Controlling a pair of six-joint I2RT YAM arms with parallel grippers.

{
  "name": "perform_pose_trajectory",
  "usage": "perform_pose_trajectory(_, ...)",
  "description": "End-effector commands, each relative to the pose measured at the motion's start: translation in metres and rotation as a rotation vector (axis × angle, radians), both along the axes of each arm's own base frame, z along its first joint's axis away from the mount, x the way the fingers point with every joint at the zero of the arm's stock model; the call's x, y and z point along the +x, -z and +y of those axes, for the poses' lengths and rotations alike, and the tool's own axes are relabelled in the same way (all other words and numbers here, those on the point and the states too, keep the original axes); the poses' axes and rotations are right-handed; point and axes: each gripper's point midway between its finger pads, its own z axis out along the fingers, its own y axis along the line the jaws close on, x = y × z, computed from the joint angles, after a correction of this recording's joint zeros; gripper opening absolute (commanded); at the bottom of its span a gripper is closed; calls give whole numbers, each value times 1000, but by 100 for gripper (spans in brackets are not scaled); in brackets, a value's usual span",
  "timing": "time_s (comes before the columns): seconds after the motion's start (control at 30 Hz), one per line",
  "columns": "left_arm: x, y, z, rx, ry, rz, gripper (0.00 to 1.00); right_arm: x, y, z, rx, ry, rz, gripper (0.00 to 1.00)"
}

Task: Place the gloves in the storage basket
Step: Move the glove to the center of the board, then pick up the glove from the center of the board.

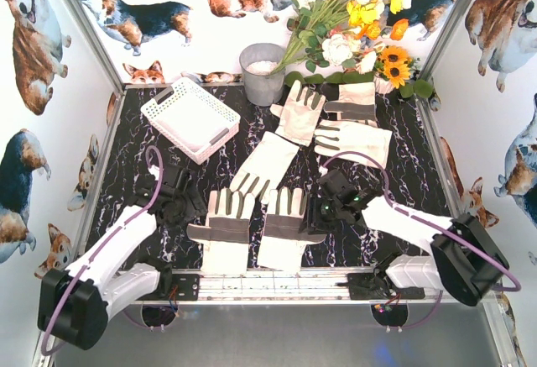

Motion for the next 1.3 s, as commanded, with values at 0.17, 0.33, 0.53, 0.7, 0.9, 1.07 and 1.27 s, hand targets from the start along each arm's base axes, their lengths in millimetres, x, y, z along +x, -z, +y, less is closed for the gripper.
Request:
perform_pose_trajectory(0.17,-1,23,18,-30,-117,-36,66,27,20,-5,-103,-5,-80,37)
perform_pose_trajectory(0.33,-8,28,21,-40,-168,-33,63,36,25,-2,-131,-35,-91,37)
perform_pose_trajectory(0.53,-11,33,20,-63,-206,-24,50,46,24,8,-132,-66,-89,37)
perform_pose_trajectory(0.7,-16,43,11,-120,-234,6,45,48,17,14,-108,-77,-91,37)
perform_pose_trajectory(0.9,-6,34,1,-189,-224,-60,25,43,4,15,-81,-78,-90,40)
perform_pose_trajectory(1.07,-1,24,3,-181,-220,-95,8,42,-15,10,-85,-58,-109,42)
perform_pose_trajectory(1.27,18,-10,-17,-298,-125,-249,0,33,-41,1,-83,-36,-122,45)
